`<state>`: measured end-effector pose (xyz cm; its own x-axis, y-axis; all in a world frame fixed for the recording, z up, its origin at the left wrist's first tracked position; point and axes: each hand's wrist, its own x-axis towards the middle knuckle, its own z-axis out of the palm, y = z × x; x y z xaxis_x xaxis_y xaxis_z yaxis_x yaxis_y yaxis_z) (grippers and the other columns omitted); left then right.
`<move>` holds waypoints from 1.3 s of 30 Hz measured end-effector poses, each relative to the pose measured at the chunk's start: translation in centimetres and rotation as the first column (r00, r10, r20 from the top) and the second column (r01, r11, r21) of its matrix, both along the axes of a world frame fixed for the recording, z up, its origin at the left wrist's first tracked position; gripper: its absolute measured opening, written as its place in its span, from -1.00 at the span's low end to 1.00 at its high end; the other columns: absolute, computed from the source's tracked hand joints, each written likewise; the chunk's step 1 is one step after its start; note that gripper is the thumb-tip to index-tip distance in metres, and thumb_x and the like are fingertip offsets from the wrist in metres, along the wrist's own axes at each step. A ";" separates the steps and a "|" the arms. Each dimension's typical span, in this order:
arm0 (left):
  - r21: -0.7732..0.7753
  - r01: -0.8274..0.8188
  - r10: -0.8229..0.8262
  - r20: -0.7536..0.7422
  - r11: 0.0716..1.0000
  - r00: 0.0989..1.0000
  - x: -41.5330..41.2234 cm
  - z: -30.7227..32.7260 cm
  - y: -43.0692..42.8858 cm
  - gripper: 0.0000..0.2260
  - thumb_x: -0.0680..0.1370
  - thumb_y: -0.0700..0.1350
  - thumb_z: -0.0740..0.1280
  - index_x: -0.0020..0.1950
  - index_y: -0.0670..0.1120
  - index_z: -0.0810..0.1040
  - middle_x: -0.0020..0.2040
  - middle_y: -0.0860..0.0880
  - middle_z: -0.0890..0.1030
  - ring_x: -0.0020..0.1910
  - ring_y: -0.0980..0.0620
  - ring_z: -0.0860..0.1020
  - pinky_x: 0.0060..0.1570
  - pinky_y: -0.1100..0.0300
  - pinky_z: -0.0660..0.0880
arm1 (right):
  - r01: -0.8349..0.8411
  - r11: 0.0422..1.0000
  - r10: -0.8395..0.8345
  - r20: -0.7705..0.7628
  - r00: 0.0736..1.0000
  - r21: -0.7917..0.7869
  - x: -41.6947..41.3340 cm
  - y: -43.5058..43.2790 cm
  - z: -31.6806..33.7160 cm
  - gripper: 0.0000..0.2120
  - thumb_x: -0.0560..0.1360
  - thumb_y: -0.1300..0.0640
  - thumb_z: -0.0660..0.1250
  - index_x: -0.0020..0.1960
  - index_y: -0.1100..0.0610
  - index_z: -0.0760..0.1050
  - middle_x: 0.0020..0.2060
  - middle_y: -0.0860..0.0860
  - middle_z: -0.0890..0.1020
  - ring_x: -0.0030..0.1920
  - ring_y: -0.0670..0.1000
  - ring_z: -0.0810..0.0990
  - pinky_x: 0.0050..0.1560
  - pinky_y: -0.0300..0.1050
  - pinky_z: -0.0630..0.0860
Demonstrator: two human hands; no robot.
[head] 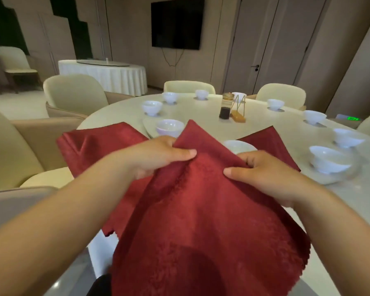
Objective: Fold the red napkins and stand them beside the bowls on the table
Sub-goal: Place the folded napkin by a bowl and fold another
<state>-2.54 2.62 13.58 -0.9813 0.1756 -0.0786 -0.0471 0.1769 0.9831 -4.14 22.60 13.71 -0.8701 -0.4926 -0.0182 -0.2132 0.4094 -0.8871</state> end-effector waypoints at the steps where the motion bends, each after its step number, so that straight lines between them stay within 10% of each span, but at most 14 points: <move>1: -0.011 0.015 -0.014 0.070 1.000 0.997 -1.0 -1.9 -0.1 -0.87 0.53 -0.22 0.26 -0.17 -0.13 0.58 -0.32 0.02 0.66 -0.35 0.13 0.62 -0.23 0.31 0.57 | -0.003 0.998 0.002 0.025 1.000 0.060 -0.8 -0.2 -1.6 -0.82 0.49 0.21 0.29 -0.27 0.13 0.56 -0.39 0.01 0.62 -0.39 -0.07 0.56 -0.30 -0.23 0.51; 6: -0.122 0.018 0.013 0.248 0.992 0.969 -4.8 -7.8 -0.5 -0.89 0.54 -0.20 0.29 -0.15 -0.15 0.59 -0.33 -0.02 0.64 -0.39 0.09 0.60 -0.24 0.23 0.57 | 0.022 0.967 -0.027 0.017 1.000 0.253 -4.6 -1.0 -8.2 -0.72 0.49 0.22 0.29 -0.39 0.10 0.41 -0.44 -0.05 0.49 -0.54 -0.24 0.41 -0.46 -0.40 0.35; 19: -0.376 -0.097 0.184 0.203 0.922 0.962 -14.4 -10.6 -3.1 -0.78 0.50 -0.07 0.37 -0.29 -0.13 0.47 -0.36 -0.08 0.47 -0.43 0.03 0.41 -0.31 0.21 0.42 | 0.182 0.866 -0.101 -0.193 0.976 0.465 -13.0 -4.2 -11.9 -0.86 0.47 0.06 0.30 -0.22 0.08 0.42 -0.27 -0.05 0.48 -0.17 -0.01 0.46 -0.24 -0.17 0.33; 23: -0.467 -0.012 0.117 0.195 0.884 0.974 -14.2 -10.3 -4.7 -0.84 0.52 -0.06 0.33 -0.25 -0.04 0.53 -0.36 0.01 0.41 -0.40 0.12 0.35 -0.55 0.43 0.34 | 0.101 0.866 -0.073 -0.076 0.994 0.489 -13.8 -2.8 -11.2 -0.86 0.45 0.11 0.35 -0.25 0.08 0.45 -0.31 -0.05 0.50 -0.19 -0.01 0.50 -0.20 -0.18 0.40; 31: -0.467 0.158 0.027 0.366 0.870 0.930 -7.8 -9.0 -10.7 -0.84 0.42 -0.27 0.43 -0.10 -0.05 0.54 -0.41 0.08 0.63 -0.41 0.22 0.59 -0.38 0.38 0.50 | -0.008 0.847 -0.087 0.154 0.984 0.532 -12.2 3.6 -9.9 -0.89 0.44 0.25 0.35 -0.18 0.06 0.49 -0.28 -0.06 0.53 -0.27 -0.11 0.48 -0.22 -0.32 0.40; 39: -0.535 0.153 0.048 0.342 0.831 0.938 -2.3 -9.1 -12.1 -0.53 0.01 0.03 0.45 -0.12 -0.05 0.57 -0.36 0.07 0.66 -0.38 0.23 0.57 -0.20 0.34 0.50 | -0.014 0.813 -0.083 0.139 0.987 0.583 -10.3 4.6 -10.0 -0.82 0.44 0.36 0.32 -0.23 0.10 0.48 -0.31 -0.03 0.49 -0.29 -0.11 0.43 -0.28 -0.37 0.36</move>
